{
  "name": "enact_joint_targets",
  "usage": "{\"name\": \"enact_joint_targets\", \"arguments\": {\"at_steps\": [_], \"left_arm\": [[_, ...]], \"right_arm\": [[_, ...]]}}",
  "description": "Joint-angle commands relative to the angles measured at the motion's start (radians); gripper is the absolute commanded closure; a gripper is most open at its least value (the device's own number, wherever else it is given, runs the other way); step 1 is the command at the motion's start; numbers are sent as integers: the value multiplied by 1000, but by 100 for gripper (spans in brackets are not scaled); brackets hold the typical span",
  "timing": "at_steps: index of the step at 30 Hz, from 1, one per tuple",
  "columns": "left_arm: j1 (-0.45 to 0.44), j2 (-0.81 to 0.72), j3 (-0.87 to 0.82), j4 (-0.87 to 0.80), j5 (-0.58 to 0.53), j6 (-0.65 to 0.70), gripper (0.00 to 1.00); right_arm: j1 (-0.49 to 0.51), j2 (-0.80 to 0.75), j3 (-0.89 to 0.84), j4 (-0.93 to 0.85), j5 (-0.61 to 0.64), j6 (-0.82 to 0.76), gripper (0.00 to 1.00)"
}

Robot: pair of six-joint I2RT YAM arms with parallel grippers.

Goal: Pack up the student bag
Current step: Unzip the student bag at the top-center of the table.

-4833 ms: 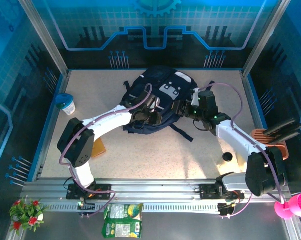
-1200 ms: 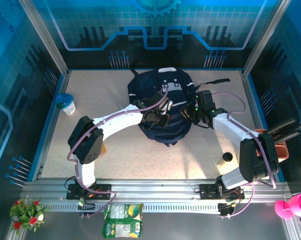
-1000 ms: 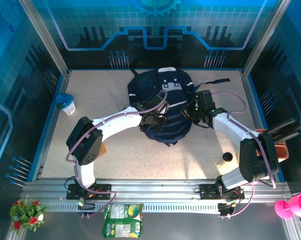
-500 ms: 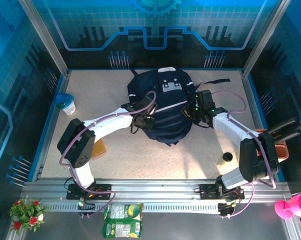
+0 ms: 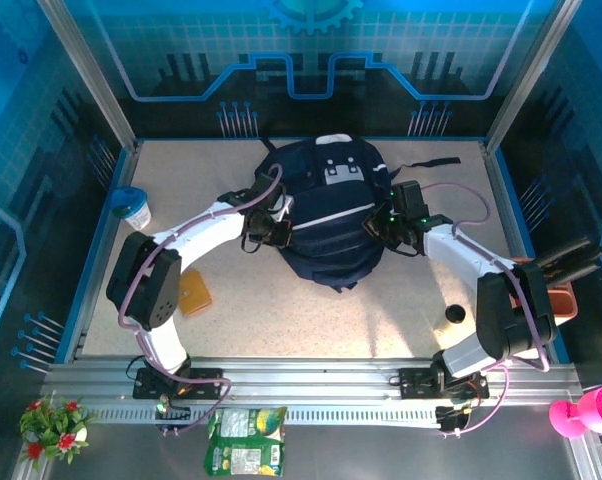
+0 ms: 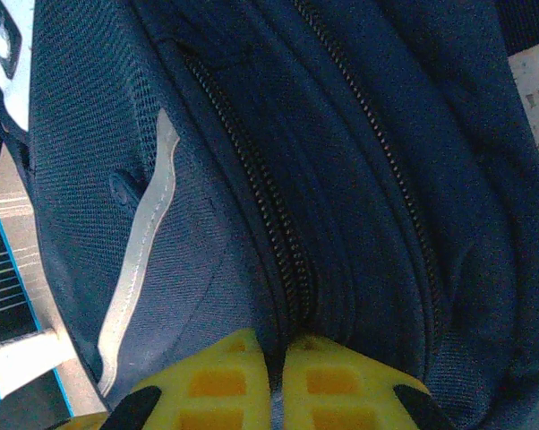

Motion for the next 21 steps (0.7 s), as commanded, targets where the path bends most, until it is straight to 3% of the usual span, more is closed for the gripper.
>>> {"name": "enact_joint_targets", "arguments": {"at_steps": [1,7,11,13,18,21], "left_arm": [[45,43,85,-15,9,-11,100],[48,103,191,6,-88,-38,99],[49,112,207,23,-128,-75,86],[50,84,188,20,-152,-118,72],[61,-80,36,47,-191,-212,48],[91,-186,-88,26,-268,-303,33]], "right_arm": [[-12,21,19,6,36,-36,92],[-11,16,9,16,24,-55,92],[-10,3,3,44,-18,-92,85],[-10,-14,3,60,-39,-129,74],[-10,-57,31,29,-52,-237,44],[-6,-64,67,-17,-29,-300,34]]}}
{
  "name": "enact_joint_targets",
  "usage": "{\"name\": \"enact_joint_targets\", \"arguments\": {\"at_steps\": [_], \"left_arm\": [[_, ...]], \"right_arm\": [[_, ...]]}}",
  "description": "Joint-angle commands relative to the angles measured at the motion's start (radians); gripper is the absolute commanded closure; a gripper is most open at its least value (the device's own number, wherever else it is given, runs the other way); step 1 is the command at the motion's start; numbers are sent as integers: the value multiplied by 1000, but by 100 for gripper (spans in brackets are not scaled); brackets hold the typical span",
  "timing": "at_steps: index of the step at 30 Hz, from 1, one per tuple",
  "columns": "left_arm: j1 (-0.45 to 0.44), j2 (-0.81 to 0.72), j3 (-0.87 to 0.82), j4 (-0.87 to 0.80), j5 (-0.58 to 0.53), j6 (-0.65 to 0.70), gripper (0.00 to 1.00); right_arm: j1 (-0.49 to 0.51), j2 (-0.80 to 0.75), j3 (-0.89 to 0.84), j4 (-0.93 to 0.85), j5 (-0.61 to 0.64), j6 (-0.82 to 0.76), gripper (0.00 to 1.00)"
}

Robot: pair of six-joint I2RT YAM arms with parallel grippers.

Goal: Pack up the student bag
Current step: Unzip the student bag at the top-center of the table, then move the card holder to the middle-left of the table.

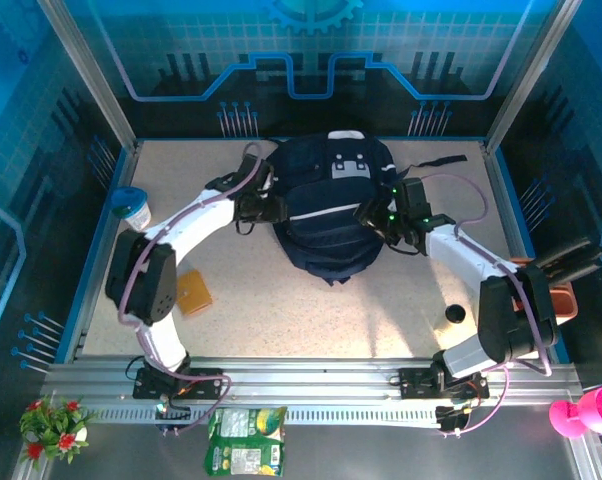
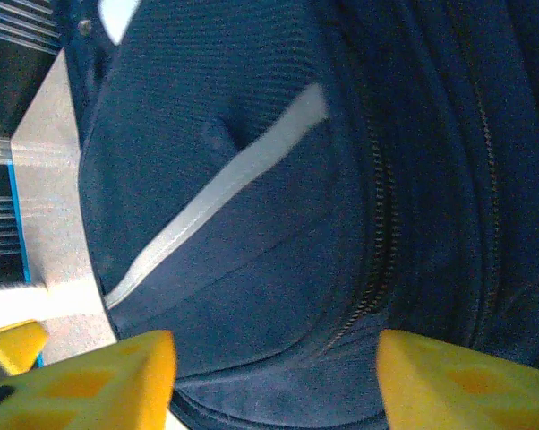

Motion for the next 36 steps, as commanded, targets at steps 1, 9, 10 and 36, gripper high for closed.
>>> {"name": "enact_joint_targets", "arguments": {"at_steps": [1,9,10,36], "left_arm": [[49,-144,-122,-18,-98,-145,29],[141,-349,-440,10,-110,-231,1],[148,-365,-470,13,-113,-238,1],[117,-239,-590,249,157,-431,8]], "right_arm": [[-1,-27,67,-69,21,-124,30],[87,-4,171,-148,109,-281,0],[98,0,181,-145,107,-288,0],[221,137,234,-51,5,-294,5]]}}
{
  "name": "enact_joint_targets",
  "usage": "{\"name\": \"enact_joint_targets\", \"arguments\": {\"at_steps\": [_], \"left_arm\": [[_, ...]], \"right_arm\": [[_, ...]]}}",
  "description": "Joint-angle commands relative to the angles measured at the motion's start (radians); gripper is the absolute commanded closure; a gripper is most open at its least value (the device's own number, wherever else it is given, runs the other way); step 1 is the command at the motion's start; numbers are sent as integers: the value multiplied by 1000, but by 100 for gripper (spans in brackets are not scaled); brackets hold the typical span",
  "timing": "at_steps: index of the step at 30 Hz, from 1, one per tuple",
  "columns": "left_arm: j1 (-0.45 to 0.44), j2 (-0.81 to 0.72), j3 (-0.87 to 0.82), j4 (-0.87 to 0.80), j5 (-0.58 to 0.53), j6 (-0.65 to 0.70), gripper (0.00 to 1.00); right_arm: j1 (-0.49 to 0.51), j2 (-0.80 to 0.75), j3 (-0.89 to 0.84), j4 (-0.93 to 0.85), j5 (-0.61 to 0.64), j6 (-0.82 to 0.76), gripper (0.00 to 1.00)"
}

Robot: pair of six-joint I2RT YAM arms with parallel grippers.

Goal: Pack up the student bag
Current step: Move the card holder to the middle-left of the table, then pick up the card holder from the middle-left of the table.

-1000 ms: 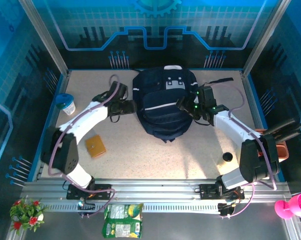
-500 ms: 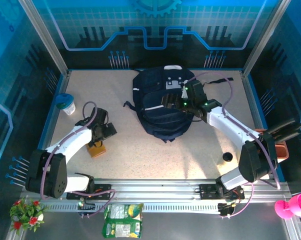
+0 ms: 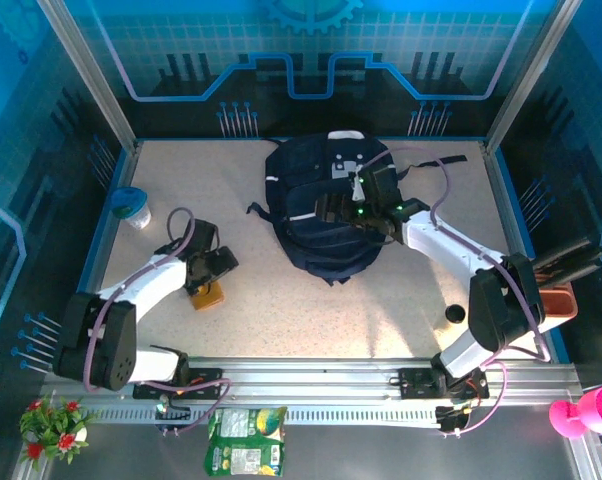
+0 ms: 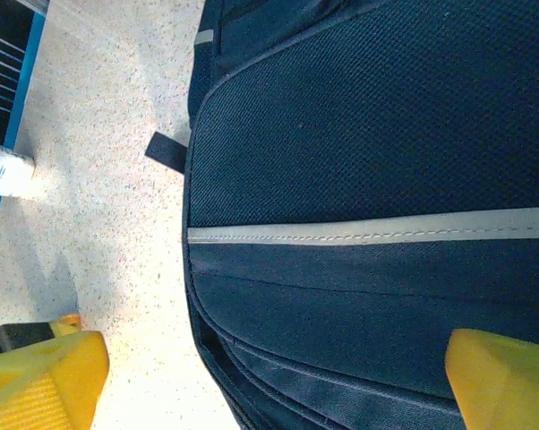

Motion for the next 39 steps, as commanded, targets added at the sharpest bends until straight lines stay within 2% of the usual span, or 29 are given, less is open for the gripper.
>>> {"name": "enact_joint_targets", "arguments": {"at_steps": [1,4,9,17,22,26,29,35,39], "left_arm": [[-49,89,41,101,172,-59,8],[-61,140,80,192,250,-64,11],[-39,151,192,128,279,-1,11],[119,11,148,26,267,42,17],[169,-21,80,9,288,54,29],[174,-42,8,22,253,75,39],[175,-33,-30,66,293,66,46],[175,8,-42,98,337,55,65],[175,38,-42,100,344,56,73]], "right_arm": [[30,21,25,21,-28,14,5],[56,45,29,24,-37,19,7],[124,97,79,-39,-9,-1,9],[229,238,169,-5,-124,54,24],[289,338,230,36,-138,121,29],[329,413,296,17,-115,221,34],[353,477,348,-20,-85,261,41],[371,568,431,-66,-102,280,51],[375,602,461,-78,-118,280,51]]}}
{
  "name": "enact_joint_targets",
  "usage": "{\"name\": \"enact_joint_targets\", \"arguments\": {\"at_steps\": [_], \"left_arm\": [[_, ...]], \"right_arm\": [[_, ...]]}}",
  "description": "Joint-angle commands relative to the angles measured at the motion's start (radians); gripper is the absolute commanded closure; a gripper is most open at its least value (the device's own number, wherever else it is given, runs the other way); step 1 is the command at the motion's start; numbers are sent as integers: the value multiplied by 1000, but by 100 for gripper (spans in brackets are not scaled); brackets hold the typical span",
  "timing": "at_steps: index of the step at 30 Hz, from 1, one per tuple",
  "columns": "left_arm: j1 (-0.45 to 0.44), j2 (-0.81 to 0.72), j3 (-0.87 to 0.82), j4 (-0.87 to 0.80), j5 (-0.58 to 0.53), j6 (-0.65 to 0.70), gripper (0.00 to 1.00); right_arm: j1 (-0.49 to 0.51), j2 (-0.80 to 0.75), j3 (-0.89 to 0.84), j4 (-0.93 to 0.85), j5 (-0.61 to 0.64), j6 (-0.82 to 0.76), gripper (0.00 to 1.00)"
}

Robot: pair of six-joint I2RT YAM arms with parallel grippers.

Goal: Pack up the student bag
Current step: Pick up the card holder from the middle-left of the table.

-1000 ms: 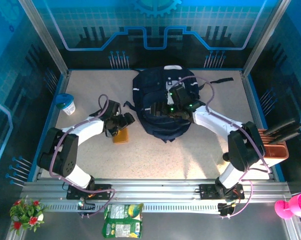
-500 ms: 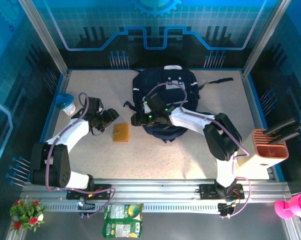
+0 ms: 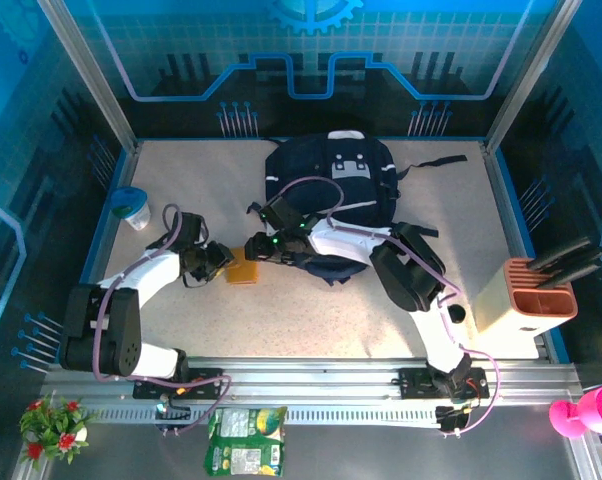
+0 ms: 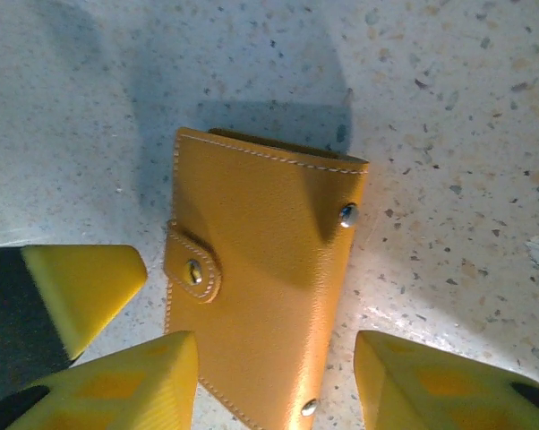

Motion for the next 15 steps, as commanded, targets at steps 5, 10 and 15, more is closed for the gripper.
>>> {"name": "enact_joint_targets", "arguments": {"at_steps": [5,10,15], "left_arm": [[5,58,-7,-1,27,9,79],[5,79,-10,-8,18,8,84],[5,88,-19,-9,-4,10,86]], "right_arm": [[12,70,76,-47,-57,15,51],[11,103,115,-64,-95,9,51],[12,114,126,-38,-142,-2,51]]}}
